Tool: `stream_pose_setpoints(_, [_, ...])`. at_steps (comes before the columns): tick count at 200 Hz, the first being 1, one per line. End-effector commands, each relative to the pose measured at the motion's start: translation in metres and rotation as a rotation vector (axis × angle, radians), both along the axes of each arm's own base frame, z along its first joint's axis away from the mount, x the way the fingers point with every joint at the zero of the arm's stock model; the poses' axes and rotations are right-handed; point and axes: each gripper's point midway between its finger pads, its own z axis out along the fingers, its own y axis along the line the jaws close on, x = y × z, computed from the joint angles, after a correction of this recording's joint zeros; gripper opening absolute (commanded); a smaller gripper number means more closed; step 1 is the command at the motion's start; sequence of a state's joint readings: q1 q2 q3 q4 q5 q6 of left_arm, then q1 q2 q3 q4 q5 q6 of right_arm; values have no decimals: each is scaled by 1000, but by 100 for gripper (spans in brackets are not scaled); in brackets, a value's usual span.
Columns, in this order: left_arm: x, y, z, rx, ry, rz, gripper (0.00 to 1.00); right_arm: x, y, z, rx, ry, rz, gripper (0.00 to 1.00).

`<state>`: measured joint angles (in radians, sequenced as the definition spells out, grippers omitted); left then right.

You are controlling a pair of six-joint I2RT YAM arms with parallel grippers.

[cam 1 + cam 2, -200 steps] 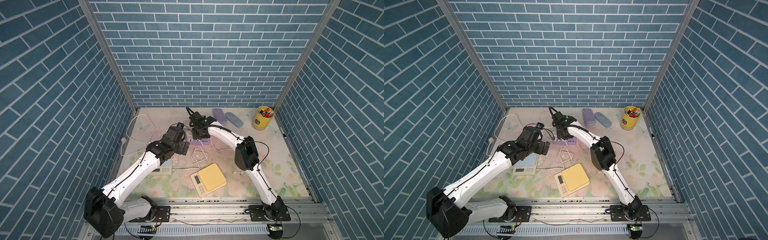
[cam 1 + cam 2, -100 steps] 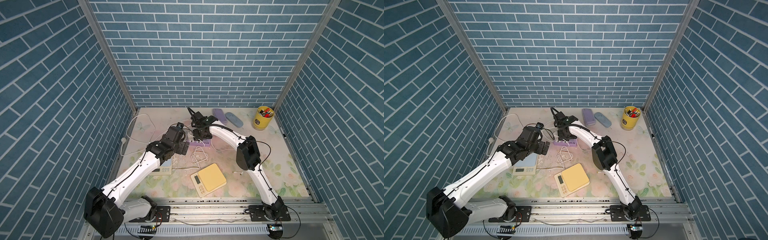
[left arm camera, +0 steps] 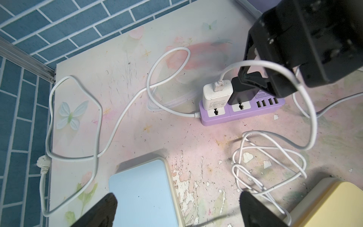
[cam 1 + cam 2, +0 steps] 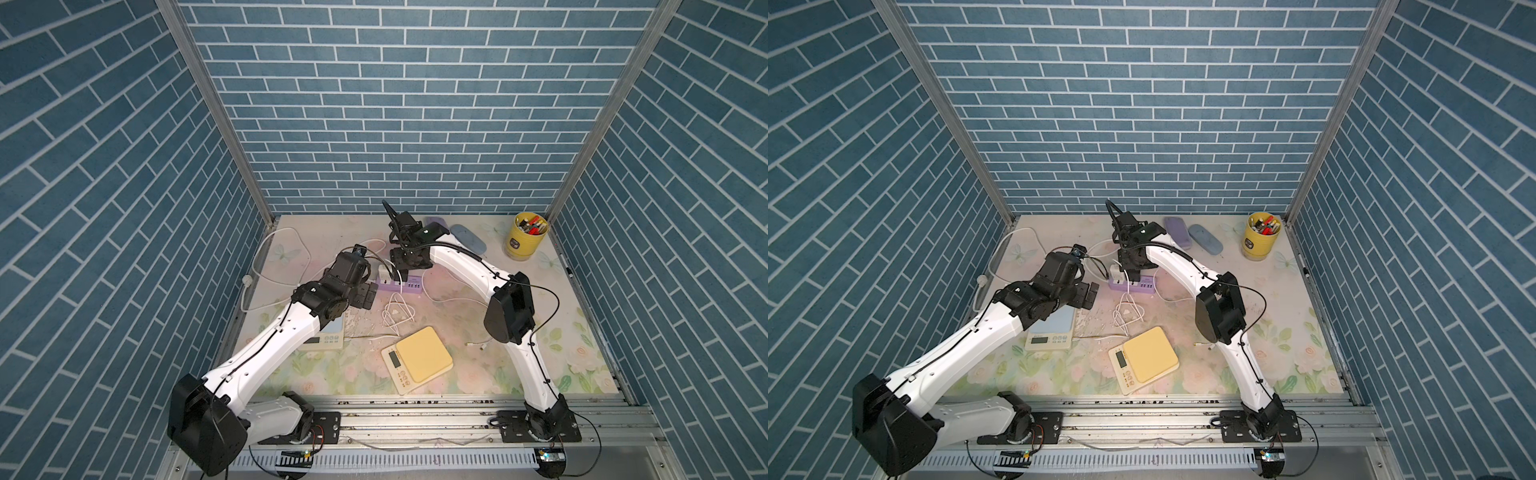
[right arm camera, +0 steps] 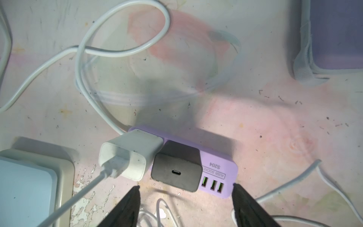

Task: Charge the electronic scale
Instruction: Insert the plug into the socket, then pick up the charging cable from the center of the board.

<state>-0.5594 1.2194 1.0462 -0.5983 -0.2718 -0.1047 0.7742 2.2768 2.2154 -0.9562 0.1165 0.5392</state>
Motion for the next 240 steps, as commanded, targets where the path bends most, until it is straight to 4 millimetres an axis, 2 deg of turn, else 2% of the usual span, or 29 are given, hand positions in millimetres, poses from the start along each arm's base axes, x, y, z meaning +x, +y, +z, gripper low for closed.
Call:
stream_pose_setpoints(1, [1, -1, 6, -1, 4, -10, 100, 0, -17, 20, -8, -31, -8, 72])
stream_pose_setpoints(11, [-1, -5, 8, -18, 6, -38, 98, 2, -25, 14, -28, -25, -21, 71])
stream_pose_setpoints(15, [-2, -7, 10, -27, 4, -52, 98, 1, -30, 29, -12, -47, -28, 71])
stream_pose_setpoints(45, [-11, -22, 21, -99, -20, -149, 88, 5, -63, 33, -42, -71, -82, 66])
stream_pose_setpoints(66, [-14, -24, 28, -116, -37, -167, 86, 4, -69, 40, -46, -97, -47, 63])
stream_pose_setpoints(81, [-15, -27, 31, -124, -33, -181, 83, 2, -69, 38, -54, -85, -30, 61])
stream_pose_setpoints(105, [-14, -39, 38, -164, -18, -222, 74, -6, -83, 36, -83, -73, -54, 58])
stream_pose_setpoints(126, [-14, -61, 44, -204, -10, -294, 65, -18, -113, 33, -75, -65, -115, 57])
stream_pose_setpoints(154, [-21, -112, 51, -165, -31, -462, 61, -53, -171, 16, -92, 4, -229, 54])
stream_pose_setpoints(175, [-28, -153, 45, -112, -23, -586, 60, -95, -221, -13, -144, 109, -338, 53])
stream_pose_setpoints(184, [-32, -170, 39, -106, -8, -634, 59, -116, -236, -26, -149, 156, -371, 52])
stream_pose_setpoints(203, [-41, -203, 26, -121, 27, -736, 54, -154, -259, -49, -153, 227, -441, 49])
stream_pose_setpoints(216, [-56, -226, 15, -127, 54, -847, 51, -174, -266, -58, -135, 254, -476, 48])
stream_pose_setpoints(240, [-90, -262, -15, -45, 75, -1056, 51, -190, -281, -65, -125, 255, -522, 48])
